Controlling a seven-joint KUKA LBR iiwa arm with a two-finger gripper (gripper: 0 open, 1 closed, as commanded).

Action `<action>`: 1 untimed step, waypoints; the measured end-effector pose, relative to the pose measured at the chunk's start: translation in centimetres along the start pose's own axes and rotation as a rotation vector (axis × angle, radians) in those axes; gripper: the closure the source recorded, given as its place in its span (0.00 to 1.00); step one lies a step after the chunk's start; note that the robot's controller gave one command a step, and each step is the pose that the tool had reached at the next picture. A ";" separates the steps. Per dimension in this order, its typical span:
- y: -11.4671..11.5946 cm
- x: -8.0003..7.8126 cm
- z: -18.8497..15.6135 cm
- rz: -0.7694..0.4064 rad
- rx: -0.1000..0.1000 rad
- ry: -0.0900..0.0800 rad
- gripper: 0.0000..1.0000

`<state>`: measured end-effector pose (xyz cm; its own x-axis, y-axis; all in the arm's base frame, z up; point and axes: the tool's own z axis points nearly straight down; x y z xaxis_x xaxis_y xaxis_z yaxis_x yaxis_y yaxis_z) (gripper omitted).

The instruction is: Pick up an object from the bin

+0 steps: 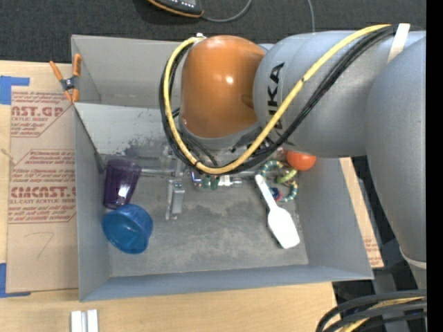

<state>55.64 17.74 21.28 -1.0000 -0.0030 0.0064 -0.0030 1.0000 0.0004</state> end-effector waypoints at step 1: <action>-0.1 -0.2 -0.5 0.002 -0.001 -0.008 0.00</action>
Offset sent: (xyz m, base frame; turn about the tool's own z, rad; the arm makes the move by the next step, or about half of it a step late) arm -0.0559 0.0431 -0.1428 -0.2030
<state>55.82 17.61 21.79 -1.0000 -0.0006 -0.0015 -0.0006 1.0000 0.0017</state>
